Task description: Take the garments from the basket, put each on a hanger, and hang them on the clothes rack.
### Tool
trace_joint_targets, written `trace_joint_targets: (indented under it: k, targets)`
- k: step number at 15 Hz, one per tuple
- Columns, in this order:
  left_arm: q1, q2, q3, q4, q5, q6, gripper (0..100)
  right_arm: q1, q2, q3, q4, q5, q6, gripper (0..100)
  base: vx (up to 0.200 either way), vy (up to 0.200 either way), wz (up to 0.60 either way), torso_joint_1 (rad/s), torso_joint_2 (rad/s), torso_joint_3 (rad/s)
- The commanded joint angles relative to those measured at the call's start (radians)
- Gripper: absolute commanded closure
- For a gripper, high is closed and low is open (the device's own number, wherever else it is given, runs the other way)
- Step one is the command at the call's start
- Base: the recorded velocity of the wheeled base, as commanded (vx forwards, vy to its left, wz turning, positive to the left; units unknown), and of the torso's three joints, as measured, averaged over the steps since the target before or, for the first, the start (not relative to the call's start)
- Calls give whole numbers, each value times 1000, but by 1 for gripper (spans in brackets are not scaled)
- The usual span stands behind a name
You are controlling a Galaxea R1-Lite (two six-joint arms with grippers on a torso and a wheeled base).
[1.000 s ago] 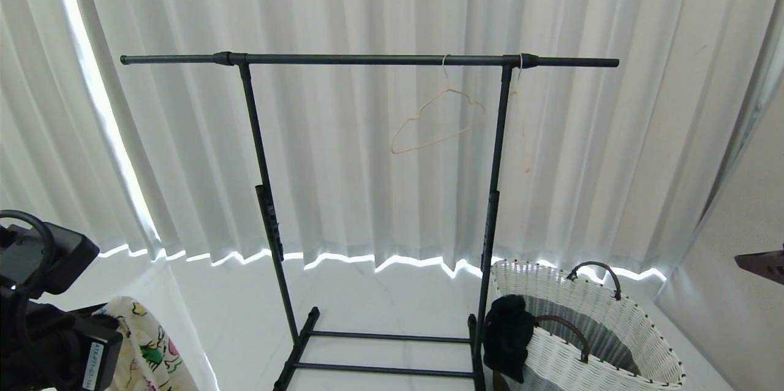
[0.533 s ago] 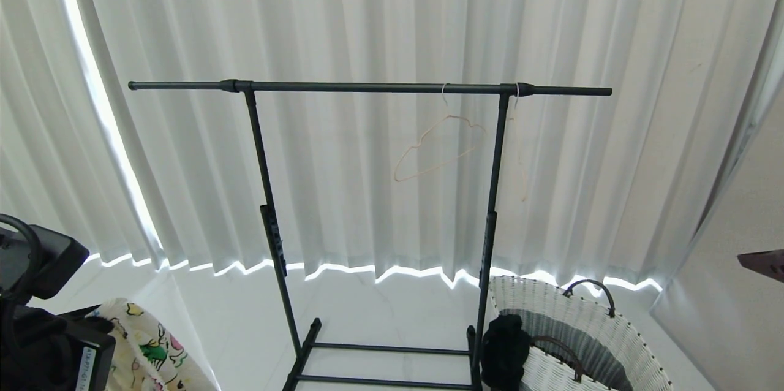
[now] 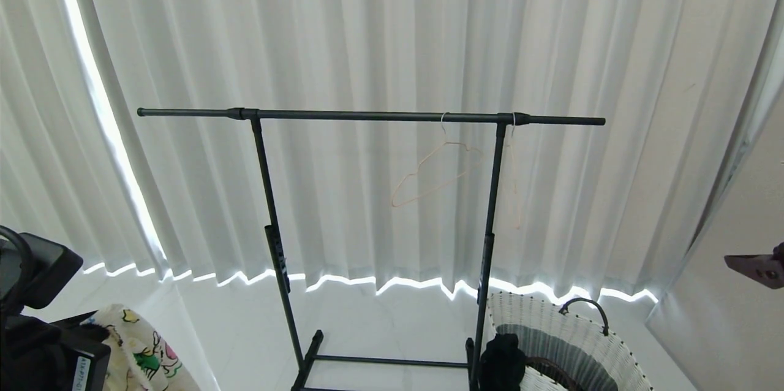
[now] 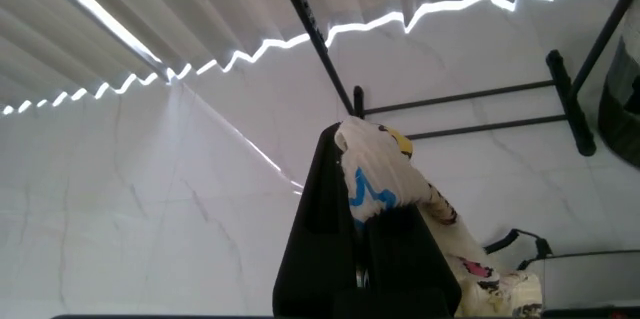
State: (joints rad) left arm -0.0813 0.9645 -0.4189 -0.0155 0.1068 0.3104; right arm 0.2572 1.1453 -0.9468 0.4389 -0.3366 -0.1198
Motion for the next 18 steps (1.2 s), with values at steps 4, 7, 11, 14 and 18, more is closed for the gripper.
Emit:
trace_joint_targets:
  k: [4,7,11,14,18]
  targets:
    - [0,0,0,0,-1,-4,100,0,-16,23,-9,30,2,0,0,200,0,56,-109,-61]
    - [0,0,2,0,-1,-4,100,-6,-16,22,-11,34,5,0,0,0,0,0,0,0]
    - [-2,2,-3,0,-1,1,100,-76,5,31,-111,120,6,0,0,0,0,0,0,0]
    - [-9,5,-31,0,-1,4,100,-98,30,42,-235,192,5,0,133,0,0,2,2,2]
    - [-11,0,-29,0,2,4,100,-98,56,43,-287,237,5,0,200,0,0,2,1,5]
